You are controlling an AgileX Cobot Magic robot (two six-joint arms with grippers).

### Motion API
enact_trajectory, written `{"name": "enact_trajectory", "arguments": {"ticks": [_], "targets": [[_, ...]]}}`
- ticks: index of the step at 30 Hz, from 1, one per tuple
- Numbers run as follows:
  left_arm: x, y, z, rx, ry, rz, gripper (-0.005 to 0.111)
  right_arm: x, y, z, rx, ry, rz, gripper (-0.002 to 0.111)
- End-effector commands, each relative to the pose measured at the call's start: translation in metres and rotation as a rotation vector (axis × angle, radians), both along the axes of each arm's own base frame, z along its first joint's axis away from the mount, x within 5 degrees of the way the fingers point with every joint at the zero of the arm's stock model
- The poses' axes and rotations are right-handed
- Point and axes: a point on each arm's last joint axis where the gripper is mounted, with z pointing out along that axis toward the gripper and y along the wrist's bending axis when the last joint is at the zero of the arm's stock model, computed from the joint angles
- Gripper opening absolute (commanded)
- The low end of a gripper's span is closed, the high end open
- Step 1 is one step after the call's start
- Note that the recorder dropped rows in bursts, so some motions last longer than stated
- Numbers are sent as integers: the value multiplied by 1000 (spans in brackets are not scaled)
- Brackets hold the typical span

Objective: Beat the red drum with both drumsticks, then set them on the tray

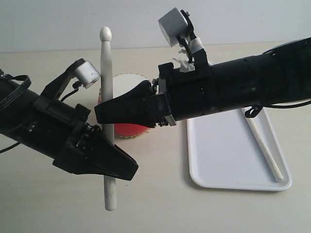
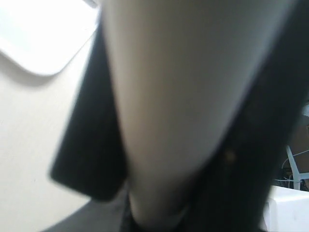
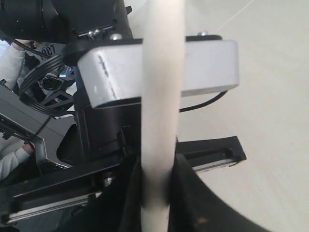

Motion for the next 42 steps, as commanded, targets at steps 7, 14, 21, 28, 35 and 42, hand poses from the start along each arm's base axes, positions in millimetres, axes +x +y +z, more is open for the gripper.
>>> {"name": "enact_trajectory", "arguments": {"ticks": [7, 14, 21, 28, 35, 42], "targets": [[-1, -1, 2, -17, 31, 20, 77, -2, 1, 4, 31, -26, 24, 0], [-2, 0, 5, -4, 46, -8, 79, 23, -13, -3, -73, 5, -164, 0], [5, 10, 19, -25, 65, 10, 62, 60, -55, 5, -141, 98, -307, 0], [8, 26, 36, -51, 7, 80, 20, 86, -88, 20, -325, 143, -379, 0], [3, 36, 52, -64, -69, 110, 0, 106, -110, 40, -675, 156, -493, 0], [3, 40, 62, -36, -150, 207, 0, 110, -122, 32, -911, 292, -476, 0]]}}
